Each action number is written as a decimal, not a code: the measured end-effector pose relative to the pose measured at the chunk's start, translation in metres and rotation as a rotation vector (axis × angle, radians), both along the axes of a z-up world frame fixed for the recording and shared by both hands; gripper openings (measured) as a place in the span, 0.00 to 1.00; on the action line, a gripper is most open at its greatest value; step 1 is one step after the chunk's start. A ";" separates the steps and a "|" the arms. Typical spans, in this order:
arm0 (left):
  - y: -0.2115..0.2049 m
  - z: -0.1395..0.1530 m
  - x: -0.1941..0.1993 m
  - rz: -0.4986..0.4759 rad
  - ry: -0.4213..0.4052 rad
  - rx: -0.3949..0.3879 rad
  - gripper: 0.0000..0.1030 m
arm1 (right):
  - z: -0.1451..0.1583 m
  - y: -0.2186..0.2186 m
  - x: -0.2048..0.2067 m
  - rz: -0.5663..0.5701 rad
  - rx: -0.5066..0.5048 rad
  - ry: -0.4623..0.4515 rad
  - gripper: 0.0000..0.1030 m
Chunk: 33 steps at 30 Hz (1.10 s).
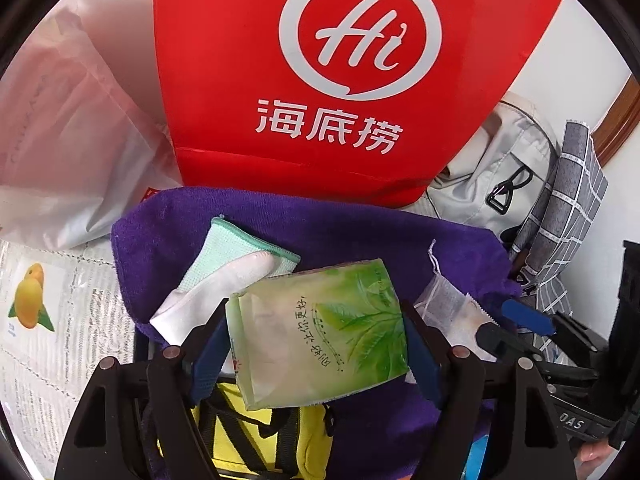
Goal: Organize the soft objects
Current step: 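Release the green-leaf packet onto the towel with the left tool while the right drops the net bag, then move both tools back to the bed, right tool toward the white foam block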
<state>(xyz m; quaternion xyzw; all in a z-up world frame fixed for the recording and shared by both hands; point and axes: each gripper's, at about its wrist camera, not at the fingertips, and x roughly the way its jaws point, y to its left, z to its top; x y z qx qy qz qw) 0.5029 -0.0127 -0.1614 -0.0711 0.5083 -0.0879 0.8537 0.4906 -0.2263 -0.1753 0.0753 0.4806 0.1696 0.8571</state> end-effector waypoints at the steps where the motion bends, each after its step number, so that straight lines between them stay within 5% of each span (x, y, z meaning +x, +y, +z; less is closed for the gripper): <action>1: 0.000 0.001 -0.001 0.003 -0.002 0.002 0.75 | 0.002 0.000 -0.001 0.001 0.000 -0.007 0.61; 20: 0.014 0.031 -0.024 0.049 -0.055 -0.031 0.79 | 0.047 -0.010 -0.024 -0.012 -0.014 -0.120 0.61; 26: 0.014 0.050 -0.061 0.042 -0.092 0.019 0.78 | 0.079 -0.014 -0.055 -0.018 -0.021 -0.204 0.61; 33: 0.020 0.068 -0.108 0.042 -0.106 0.026 0.78 | 0.077 -0.010 -0.106 -0.014 -0.060 -0.195 0.53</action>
